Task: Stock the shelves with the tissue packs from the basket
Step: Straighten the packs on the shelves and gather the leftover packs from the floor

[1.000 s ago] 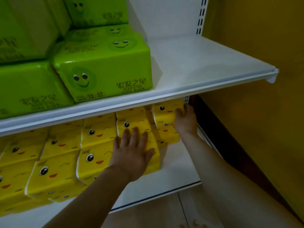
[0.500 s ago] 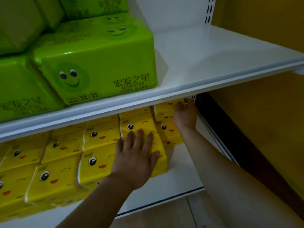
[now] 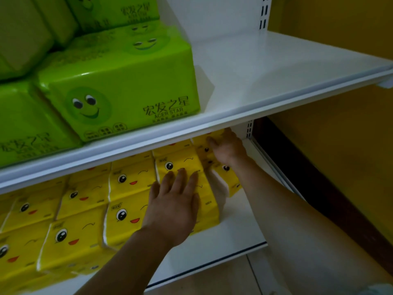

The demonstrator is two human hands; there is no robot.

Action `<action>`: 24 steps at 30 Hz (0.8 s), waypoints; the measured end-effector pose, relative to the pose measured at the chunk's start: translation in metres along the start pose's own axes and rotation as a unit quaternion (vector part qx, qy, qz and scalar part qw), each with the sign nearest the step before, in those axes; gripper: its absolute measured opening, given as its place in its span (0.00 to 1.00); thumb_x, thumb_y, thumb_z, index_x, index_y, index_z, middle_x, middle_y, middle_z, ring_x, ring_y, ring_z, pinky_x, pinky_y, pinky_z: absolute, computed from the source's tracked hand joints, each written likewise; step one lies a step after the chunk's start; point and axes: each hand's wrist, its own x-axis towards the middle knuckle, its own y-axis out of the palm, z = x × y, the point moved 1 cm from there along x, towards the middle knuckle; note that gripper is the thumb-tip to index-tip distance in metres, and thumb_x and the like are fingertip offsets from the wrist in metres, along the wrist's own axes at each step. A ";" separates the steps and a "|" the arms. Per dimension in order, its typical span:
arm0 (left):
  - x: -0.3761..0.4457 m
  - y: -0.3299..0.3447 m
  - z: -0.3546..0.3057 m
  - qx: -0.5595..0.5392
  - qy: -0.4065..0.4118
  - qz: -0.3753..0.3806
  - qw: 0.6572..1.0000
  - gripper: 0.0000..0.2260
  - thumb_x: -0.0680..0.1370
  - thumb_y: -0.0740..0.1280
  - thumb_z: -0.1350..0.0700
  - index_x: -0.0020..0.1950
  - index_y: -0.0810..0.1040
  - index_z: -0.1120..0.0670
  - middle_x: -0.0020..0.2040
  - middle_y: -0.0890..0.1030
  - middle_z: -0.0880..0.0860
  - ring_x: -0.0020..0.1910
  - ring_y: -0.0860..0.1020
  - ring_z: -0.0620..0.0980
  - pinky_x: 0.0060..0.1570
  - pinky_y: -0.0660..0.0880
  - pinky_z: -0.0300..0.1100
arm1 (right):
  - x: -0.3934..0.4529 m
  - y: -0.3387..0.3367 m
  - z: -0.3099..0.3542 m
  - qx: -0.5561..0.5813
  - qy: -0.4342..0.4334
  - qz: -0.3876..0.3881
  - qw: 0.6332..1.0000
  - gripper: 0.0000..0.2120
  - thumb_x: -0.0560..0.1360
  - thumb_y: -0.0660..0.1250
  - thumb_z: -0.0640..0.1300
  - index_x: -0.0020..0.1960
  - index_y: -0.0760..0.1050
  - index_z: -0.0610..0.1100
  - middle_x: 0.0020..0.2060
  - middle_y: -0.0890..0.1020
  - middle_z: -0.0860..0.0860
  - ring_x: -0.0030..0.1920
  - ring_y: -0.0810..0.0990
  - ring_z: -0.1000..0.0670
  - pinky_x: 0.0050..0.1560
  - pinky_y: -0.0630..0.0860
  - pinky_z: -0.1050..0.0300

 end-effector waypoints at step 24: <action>0.006 -0.021 -0.017 -0.058 0.027 -0.093 0.994 0.27 0.78 0.48 0.44 0.73 0.70 0.52 0.71 0.72 0.55 0.71 0.68 0.59 0.69 0.66 0.57 | -0.104 -0.040 -0.077 -0.147 -0.060 0.050 0.986 0.36 0.78 0.65 0.52 0.79 0.50 0.48 0.71 0.66 0.42 0.64 0.74 0.40 0.60 0.75 0.47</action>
